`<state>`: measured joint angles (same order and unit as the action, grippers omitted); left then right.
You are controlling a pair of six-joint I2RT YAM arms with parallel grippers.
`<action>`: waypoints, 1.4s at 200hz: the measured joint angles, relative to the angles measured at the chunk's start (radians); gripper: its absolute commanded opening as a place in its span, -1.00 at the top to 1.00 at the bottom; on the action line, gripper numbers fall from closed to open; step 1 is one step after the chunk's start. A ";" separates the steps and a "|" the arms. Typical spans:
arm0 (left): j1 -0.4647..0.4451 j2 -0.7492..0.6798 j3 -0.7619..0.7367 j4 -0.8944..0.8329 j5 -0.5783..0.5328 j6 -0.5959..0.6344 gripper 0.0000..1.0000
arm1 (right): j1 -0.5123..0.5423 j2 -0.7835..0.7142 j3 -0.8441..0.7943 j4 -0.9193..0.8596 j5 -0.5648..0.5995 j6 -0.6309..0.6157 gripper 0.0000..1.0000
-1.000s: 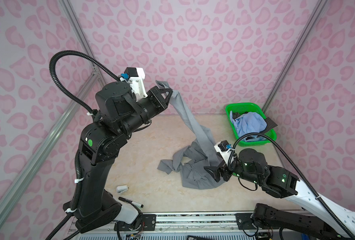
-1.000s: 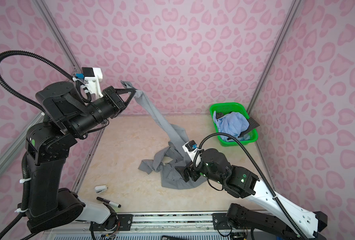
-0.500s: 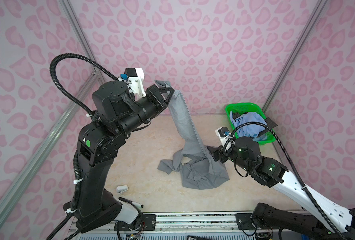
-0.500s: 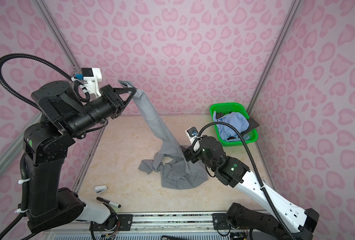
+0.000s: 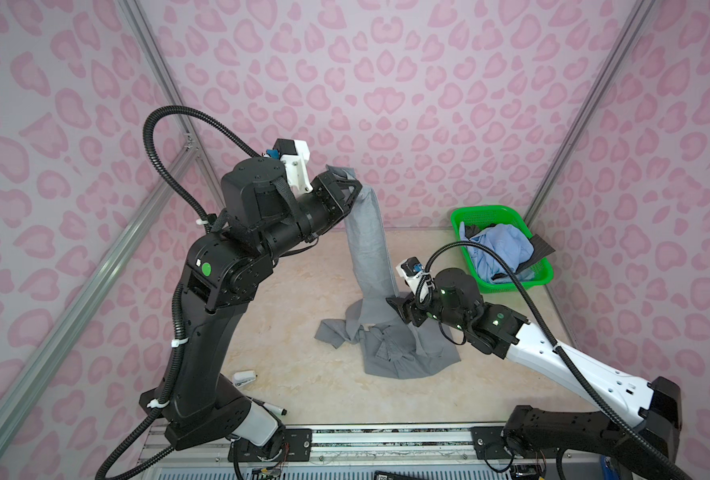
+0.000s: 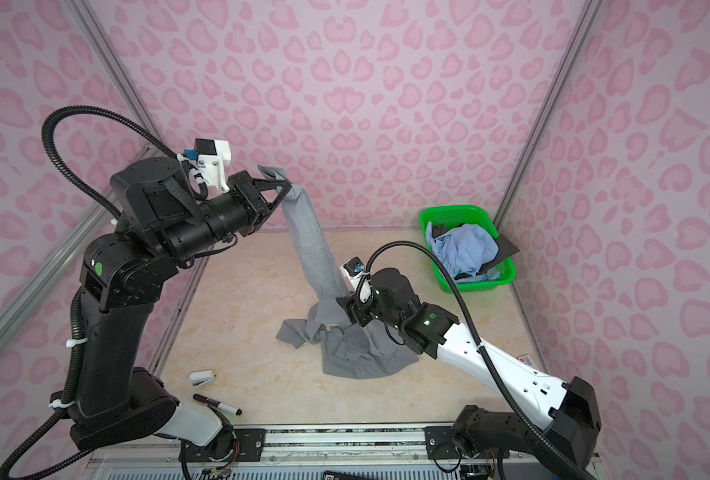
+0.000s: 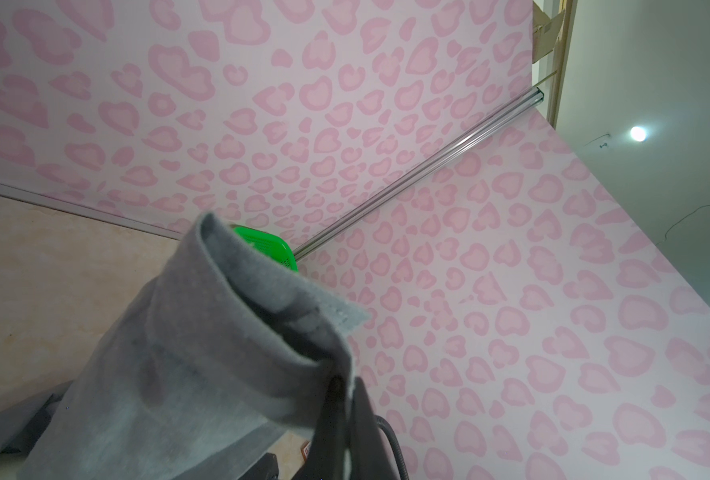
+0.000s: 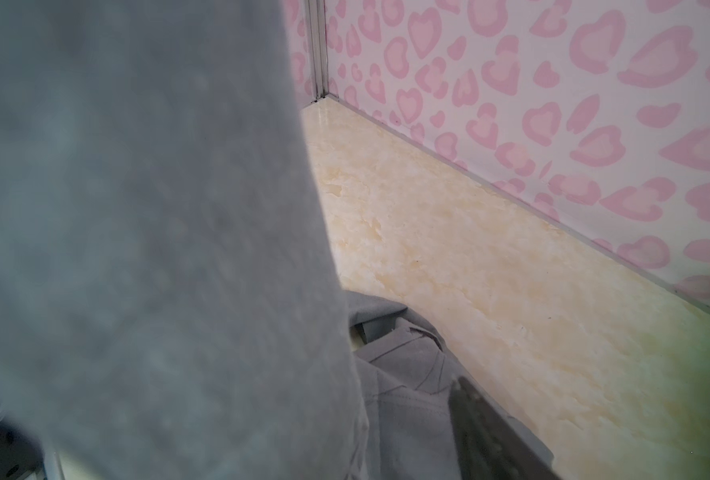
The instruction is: Fold and stack the long sleeve shirts
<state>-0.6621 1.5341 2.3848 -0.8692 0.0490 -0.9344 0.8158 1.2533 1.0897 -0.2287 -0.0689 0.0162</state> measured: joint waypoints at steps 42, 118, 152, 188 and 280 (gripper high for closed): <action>0.000 0.001 -0.016 0.005 0.015 0.050 0.98 | -0.014 0.035 0.062 -0.002 -0.040 0.003 1.00; 0.006 -0.182 -0.433 0.075 0.055 0.288 -0.92 | -0.311 -0.157 0.224 -0.044 -0.162 0.218 1.00; 0.006 -0.535 -1.072 0.378 0.061 0.458 -0.96 | -0.467 -0.181 0.290 -0.090 -0.283 0.350 1.00; -0.012 -0.648 -1.562 0.645 0.085 0.565 -0.96 | -0.547 -0.189 0.281 -0.089 -0.403 0.472 1.00; -0.133 -0.284 -1.590 1.015 0.050 0.657 -0.87 | -0.563 -0.231 0.270 -0.017 -0.554 0.589 1.00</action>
<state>-0.7948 1.2499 0.7952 0.1455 0.0990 -0.2779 0.2527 1.0222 1.3594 -0.2459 -0.6228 0.6056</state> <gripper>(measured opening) 0.958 0.047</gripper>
